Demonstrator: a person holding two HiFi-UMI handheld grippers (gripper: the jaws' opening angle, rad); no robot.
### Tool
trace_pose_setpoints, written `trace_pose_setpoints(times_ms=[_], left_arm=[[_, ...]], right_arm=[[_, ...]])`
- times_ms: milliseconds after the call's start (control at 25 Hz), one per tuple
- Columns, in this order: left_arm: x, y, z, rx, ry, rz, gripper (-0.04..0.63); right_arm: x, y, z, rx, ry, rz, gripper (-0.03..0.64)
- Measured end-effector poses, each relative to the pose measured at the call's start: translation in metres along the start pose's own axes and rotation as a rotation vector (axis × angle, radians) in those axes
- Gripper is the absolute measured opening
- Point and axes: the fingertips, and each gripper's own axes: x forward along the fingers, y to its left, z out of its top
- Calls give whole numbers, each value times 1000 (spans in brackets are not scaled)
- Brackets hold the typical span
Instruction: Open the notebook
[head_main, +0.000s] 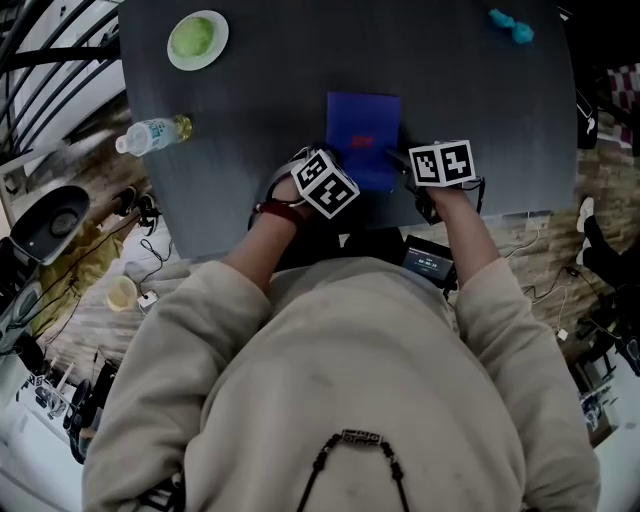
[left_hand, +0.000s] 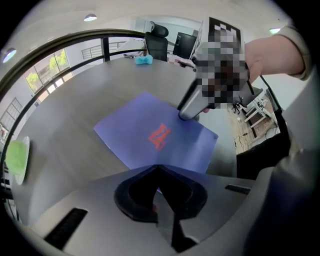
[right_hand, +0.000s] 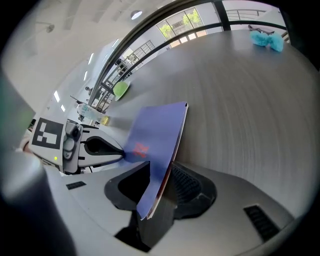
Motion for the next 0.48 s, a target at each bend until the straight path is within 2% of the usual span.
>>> trace_pose_setpoints(times_ms=[120,480], left_arm=[[0,-1,1,23,25,-2,0],[2,0,2,45,27,0,0]], right_arm=[[0,-1,-1,-4,6,-5,133],[-6,4,2,-25,-6,5,133]])
